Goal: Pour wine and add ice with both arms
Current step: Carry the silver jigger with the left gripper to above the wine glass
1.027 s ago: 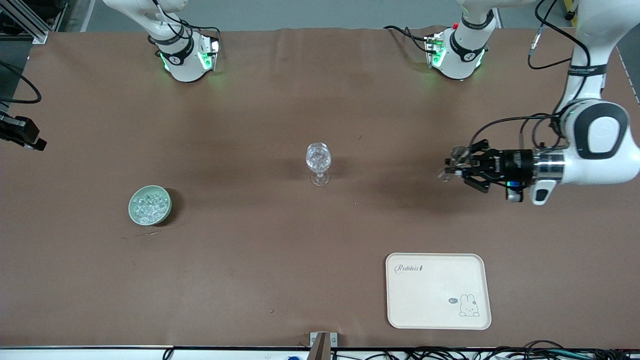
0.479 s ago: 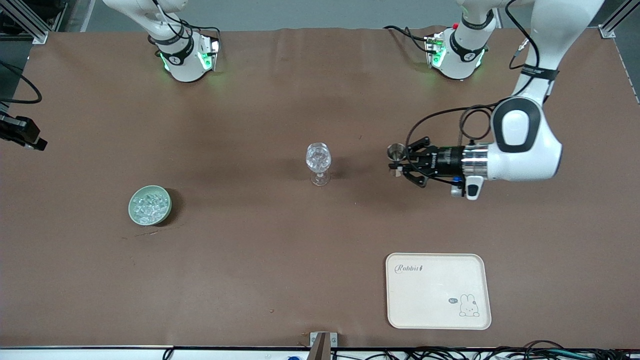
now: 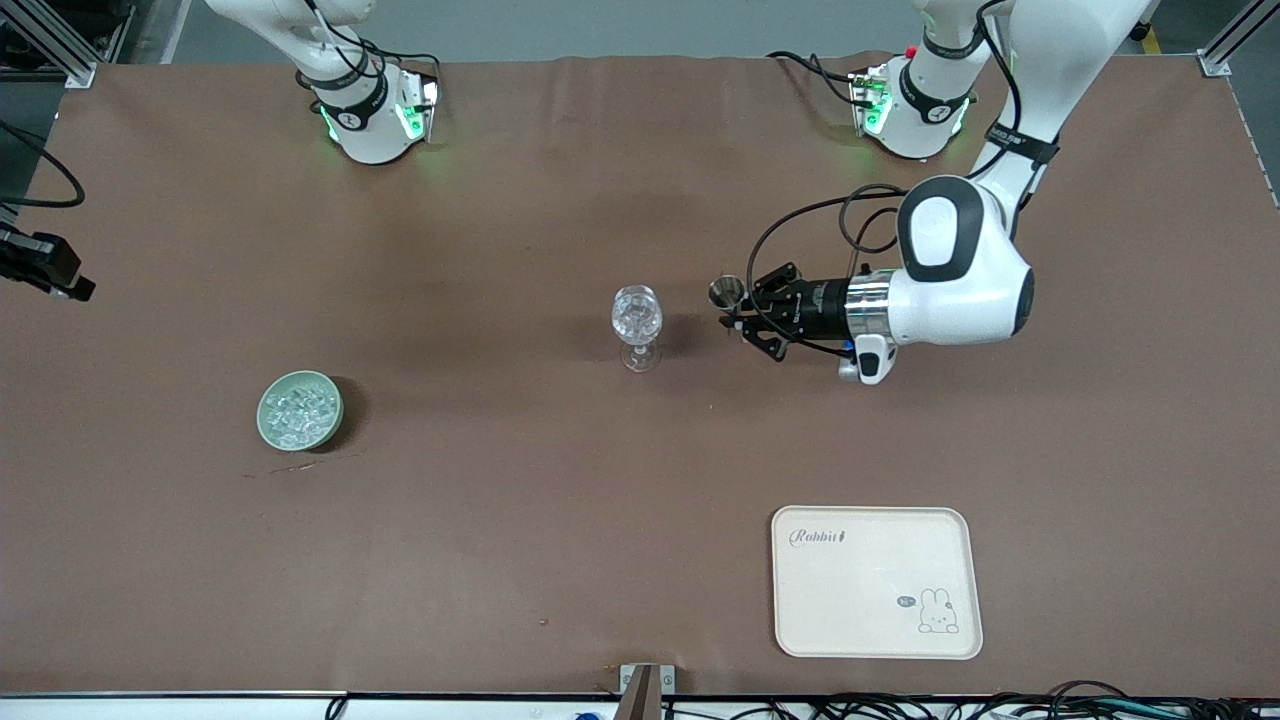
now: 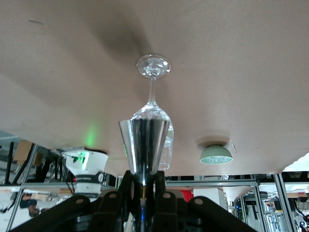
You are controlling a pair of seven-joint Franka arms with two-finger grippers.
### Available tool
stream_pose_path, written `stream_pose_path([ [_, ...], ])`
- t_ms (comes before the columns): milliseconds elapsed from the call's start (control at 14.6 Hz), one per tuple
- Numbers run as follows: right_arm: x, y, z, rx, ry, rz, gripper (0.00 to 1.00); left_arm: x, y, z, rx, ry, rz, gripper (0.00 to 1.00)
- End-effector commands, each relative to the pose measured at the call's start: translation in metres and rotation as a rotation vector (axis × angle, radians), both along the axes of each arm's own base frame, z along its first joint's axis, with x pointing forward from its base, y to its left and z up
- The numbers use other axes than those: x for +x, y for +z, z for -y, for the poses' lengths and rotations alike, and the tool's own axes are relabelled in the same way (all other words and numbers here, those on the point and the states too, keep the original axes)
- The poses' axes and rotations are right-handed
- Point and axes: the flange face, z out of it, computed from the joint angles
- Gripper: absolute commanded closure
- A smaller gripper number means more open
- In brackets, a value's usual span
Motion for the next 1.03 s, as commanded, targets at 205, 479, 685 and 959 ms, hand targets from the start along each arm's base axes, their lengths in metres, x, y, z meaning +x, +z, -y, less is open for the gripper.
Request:
stream_pose_path([
  [205, -0.009, 0.002, -0.001, 0.014, 0.004, 0.004, 0.98, 0.007, -0.003, 0.047, 0.11, 0.0, 0.019, 0.99],
  [479, -0.009, 0.001, -0.002, 0.014, 0.006, 0.003, 0.98, 0.002, -0.004, 0.071, 0.178, -0.033, 0.04, 0.99],
  [685, -0.009, 0.001, -0.002, 0.014, 0.006, 0.001, 0.98, 0.003, 0.003, 0.083, 0.226, -0.059, 0.075, 0.99],
  [959, -0.009, 0.001, -0.002, 0.014, 0.006, 0.003, 0.98, 0.0, 0.005, 0.102, 0.293, -0.075, 0.094, 0.99],
])
